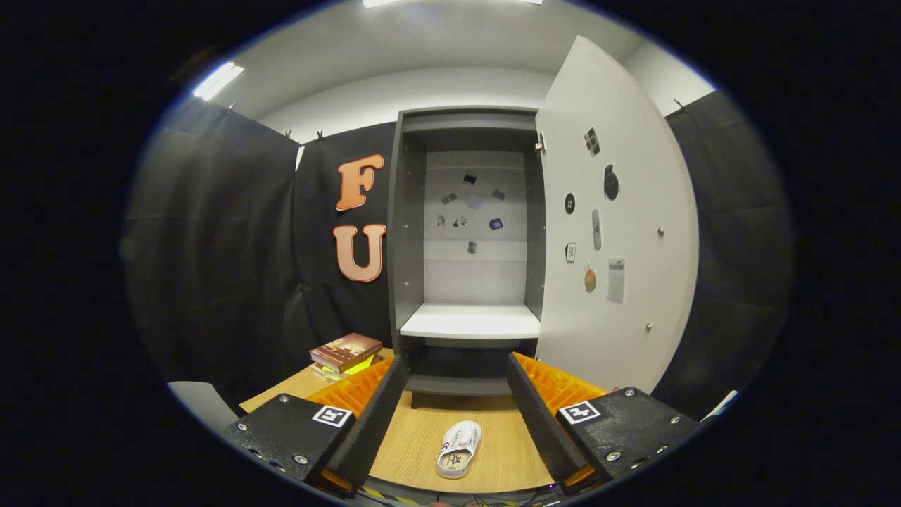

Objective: Open the shoe cabinet door, grab the shoes and put them into the shoe cabinet, then close the shoe cabinet door.

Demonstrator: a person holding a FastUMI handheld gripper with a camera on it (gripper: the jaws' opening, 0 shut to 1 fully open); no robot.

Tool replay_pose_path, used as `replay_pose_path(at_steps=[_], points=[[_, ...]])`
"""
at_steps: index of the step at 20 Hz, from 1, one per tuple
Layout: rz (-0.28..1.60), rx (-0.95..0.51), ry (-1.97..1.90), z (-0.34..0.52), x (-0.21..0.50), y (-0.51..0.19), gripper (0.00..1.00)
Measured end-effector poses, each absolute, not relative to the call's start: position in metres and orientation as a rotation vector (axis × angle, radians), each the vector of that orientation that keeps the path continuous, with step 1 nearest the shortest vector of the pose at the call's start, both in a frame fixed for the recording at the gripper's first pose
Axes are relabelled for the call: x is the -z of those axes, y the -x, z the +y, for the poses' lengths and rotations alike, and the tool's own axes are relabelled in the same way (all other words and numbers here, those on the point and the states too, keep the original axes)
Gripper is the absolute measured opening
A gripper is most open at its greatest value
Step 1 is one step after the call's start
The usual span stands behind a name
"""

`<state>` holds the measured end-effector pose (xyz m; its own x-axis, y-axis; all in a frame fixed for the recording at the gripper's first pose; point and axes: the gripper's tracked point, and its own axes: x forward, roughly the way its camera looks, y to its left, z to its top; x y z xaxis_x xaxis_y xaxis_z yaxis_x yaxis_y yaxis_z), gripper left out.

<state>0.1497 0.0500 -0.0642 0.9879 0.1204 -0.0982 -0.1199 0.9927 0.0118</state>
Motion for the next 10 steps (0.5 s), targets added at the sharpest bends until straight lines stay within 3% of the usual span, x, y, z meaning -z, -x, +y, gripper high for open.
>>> replay_pose_path(at_steps=[10], points=[[0.485,-0.069,-0.061,0.064,0.148,-0.117,0.92]])
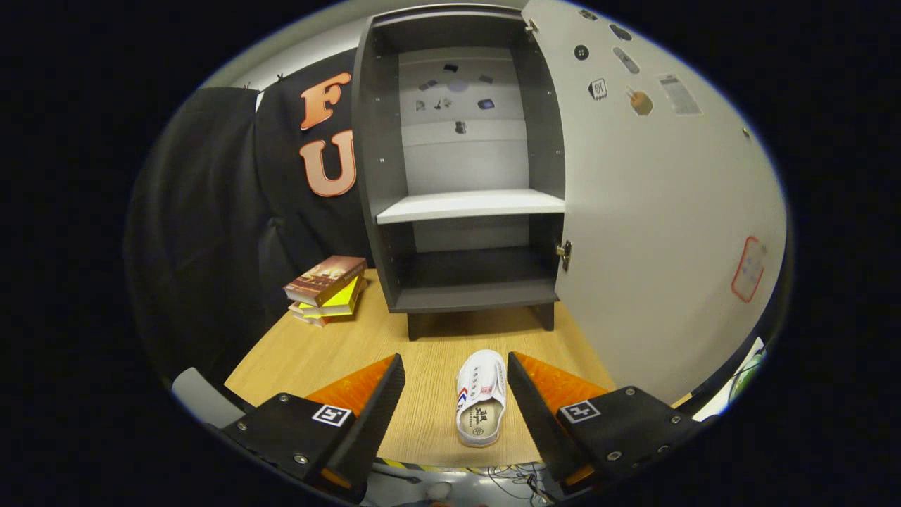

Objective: Open the shoe cabinet door, grab the shoes and put them into the shoe cabinet, then close the shoe cabinet door.

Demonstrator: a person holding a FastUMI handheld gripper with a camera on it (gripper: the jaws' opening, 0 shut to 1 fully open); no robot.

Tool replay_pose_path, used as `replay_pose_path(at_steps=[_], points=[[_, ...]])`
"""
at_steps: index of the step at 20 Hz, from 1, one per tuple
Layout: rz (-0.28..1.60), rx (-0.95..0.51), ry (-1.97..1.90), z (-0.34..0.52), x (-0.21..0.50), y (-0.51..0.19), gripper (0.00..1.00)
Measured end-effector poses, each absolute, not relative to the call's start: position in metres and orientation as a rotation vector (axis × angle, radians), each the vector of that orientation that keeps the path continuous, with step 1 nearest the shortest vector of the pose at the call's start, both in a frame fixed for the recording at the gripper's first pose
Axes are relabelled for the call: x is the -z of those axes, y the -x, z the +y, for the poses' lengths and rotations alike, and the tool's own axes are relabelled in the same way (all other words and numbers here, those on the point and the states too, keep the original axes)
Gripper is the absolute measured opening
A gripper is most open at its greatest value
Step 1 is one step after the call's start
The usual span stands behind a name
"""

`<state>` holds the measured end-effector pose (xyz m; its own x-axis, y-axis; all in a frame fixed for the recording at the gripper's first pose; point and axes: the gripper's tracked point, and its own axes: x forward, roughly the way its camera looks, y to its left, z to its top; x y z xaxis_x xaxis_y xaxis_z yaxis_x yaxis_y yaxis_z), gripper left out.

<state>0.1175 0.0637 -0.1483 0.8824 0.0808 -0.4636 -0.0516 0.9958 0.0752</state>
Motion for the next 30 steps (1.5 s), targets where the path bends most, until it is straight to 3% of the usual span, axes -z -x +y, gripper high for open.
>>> replay_pose_path(at_steps=[23,25,30], points=[[0.902,-0.032,-0.116,0.074,0.217,-0.07,0.91],[0.925,-0.03,-0.114,0.074,0.22,-0.067,0.88],[0.956,-0.043,-0.095,0.074,0.223,-0.063,0.64]])
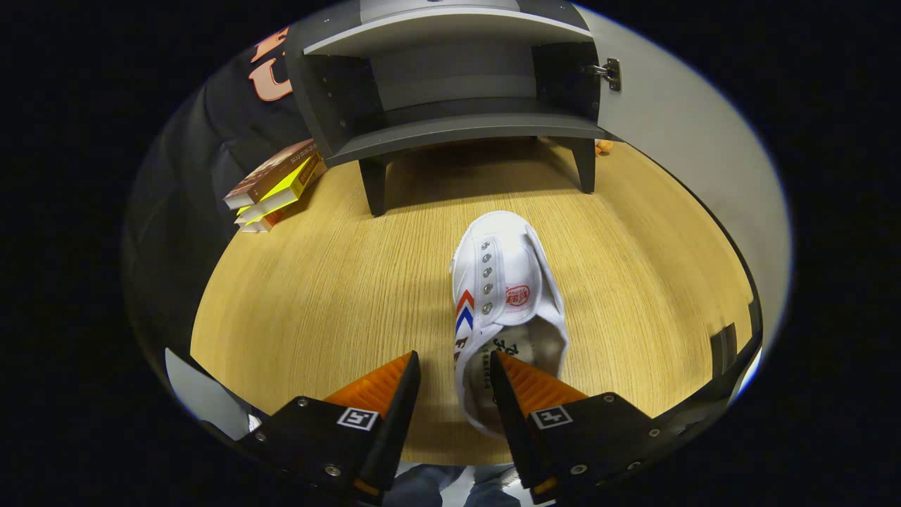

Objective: Open the shoe cabinet door, grab the shoes and put them into the shoe cabinet, then close the shoe cabinet door.

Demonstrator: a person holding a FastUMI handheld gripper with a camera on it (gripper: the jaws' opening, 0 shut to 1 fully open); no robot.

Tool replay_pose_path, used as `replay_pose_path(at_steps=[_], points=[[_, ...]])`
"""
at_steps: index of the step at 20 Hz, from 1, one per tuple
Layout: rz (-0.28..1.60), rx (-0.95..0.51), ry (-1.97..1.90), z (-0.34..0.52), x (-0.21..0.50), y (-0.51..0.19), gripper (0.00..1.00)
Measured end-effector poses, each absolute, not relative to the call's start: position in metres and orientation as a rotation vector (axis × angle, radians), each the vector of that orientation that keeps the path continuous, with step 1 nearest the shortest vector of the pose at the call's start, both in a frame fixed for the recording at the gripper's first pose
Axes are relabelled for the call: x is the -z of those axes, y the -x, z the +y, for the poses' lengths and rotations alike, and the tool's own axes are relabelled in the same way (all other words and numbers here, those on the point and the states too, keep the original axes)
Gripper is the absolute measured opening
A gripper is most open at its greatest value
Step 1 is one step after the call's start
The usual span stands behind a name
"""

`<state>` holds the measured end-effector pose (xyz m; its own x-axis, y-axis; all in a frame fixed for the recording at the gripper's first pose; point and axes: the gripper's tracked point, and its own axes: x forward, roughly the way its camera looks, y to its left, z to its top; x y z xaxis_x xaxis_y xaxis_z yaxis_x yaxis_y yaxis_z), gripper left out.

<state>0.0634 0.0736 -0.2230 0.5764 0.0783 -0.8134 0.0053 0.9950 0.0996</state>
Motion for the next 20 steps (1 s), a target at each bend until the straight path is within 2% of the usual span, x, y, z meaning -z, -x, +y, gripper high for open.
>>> replay_pose_path(at_steps=[1,3,5,6,8,10,20], points=[[0.955,-0.043,-0.092,0.074,0.223,-0.065,0.61],[0.962,-0.034,-0.077,0.073,0.228,-0.067,0.45],[0.981,-0.022,-0.07,0.068,0.226,-0.062,0.27],[0.979,-0.025,-0.075,0.068,0.224,-0.062,0.15],[0.982,-0.032,-0.045,0.067,0.225,-0.062,0.04],[0.987,-0.049,-0.004,0.06,0.225,-0.062,0.0],[0.88,-0.044,0.061,0.046,0.193,-0.079,0.0]])
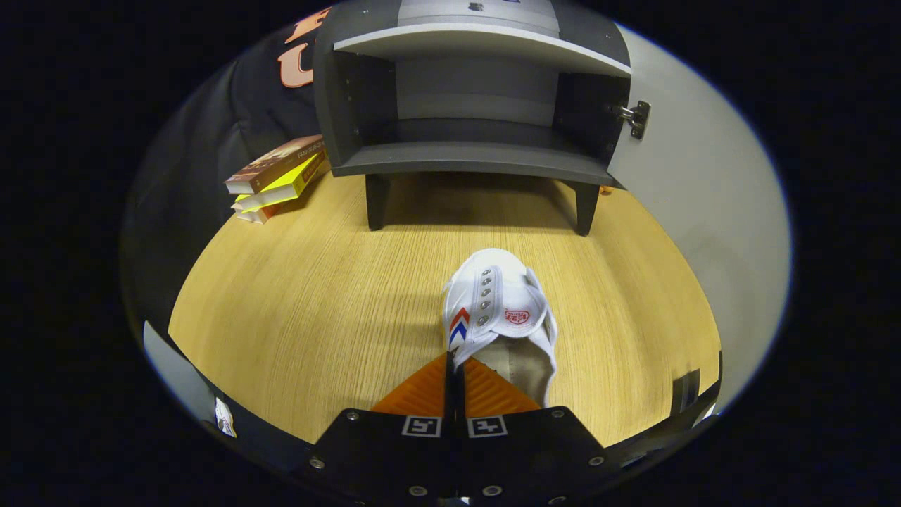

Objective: Open the shoe cabinet door, grab the shoes and put them into the shoe cabinet, then close the shoe cabinet door.

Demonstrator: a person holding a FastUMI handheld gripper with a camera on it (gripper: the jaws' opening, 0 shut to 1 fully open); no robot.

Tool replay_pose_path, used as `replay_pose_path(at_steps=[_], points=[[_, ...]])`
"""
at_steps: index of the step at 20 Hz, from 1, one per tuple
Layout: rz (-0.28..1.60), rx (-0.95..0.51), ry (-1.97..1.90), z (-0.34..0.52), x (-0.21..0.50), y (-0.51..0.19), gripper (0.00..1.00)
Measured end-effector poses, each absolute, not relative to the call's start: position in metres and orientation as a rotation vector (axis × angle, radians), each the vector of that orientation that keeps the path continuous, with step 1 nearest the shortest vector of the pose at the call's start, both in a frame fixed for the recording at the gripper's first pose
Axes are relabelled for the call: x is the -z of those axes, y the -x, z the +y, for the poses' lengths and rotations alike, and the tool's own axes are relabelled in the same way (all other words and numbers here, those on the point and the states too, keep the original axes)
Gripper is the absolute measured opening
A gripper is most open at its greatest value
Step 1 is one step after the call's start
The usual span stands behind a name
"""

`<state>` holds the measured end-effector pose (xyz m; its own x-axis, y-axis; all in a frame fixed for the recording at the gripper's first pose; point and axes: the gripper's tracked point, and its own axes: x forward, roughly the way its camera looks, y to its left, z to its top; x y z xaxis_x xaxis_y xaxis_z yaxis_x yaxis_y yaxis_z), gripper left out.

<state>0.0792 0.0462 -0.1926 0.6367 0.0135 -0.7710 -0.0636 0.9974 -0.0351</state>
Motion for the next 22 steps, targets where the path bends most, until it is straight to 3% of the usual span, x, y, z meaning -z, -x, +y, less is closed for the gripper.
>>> replay_pose_path(at_steps=[12,22], points=[[0.732,-0.026,0.08,0.032,0.114,-0.099,0.0],[0.432,0.005,0.114,0.022,-0.071,-0.126,0.0]])
